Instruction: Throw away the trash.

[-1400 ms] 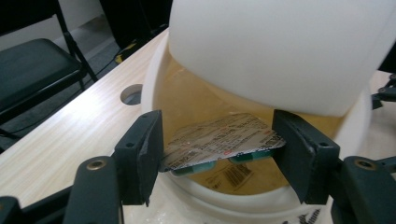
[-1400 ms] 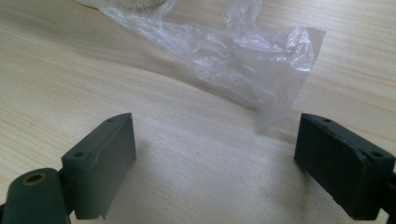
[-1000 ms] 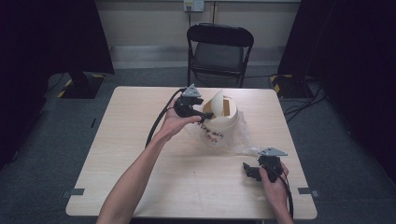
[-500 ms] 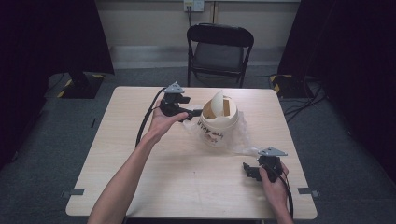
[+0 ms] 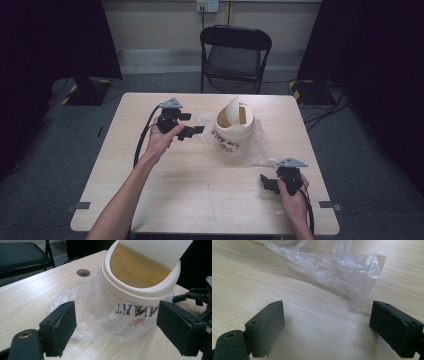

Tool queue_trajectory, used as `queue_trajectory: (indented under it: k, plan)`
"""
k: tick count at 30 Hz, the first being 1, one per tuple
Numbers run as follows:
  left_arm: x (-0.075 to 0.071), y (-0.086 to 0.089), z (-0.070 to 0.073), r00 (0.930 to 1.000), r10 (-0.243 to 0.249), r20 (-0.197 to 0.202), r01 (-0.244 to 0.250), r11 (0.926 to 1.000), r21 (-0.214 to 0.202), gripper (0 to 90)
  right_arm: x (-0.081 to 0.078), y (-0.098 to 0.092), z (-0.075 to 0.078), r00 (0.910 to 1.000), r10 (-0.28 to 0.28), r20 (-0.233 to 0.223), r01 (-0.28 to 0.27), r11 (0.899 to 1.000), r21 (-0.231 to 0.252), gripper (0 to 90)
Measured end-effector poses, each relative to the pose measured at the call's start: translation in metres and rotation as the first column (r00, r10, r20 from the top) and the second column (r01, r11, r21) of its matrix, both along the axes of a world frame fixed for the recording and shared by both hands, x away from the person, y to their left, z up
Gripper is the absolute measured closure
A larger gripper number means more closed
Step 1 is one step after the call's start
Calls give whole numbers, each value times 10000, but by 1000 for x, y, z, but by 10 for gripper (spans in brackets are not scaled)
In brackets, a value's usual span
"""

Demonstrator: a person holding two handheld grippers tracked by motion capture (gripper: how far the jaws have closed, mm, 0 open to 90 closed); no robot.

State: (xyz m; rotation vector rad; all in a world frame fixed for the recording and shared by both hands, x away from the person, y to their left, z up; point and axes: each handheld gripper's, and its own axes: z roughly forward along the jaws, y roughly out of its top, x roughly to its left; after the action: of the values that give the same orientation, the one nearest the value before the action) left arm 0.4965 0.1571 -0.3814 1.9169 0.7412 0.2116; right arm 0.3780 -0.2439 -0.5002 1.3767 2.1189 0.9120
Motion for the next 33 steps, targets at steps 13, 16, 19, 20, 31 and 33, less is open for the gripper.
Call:
queue_trajectory:
  k: [13,16,19,20,31,33]
  plan:
    - [-26,16,5,9995,305,-5,-304,9993,226,164,0,0,0,10000,1,0,-1,10000,-1,114]
    - [-30,21,3,9997,247,-9,-247,9992,307,162,0,0,0,10000,-10,-11,10,10000,8,114]
    - [-36,28,2,9989,467,95,-471,9977,491,162,0,0,0,10000,-2,-4,2,10000,1,114]
    - [-38,31,1,9989,453,118,-458,9980,441,162,0,0,0,10000,-9,-10,9,10000,8,114]
    - [-61,62,-11,9960,872,209,-885,9933,737,163,0,0,0,10000,1,2,-1,10000,-2,114]
    - [-68,66,-16,9943,1048,217,-1060,9923,645,162,0,0,0,10000,-1,-2,1,10000,0,114]
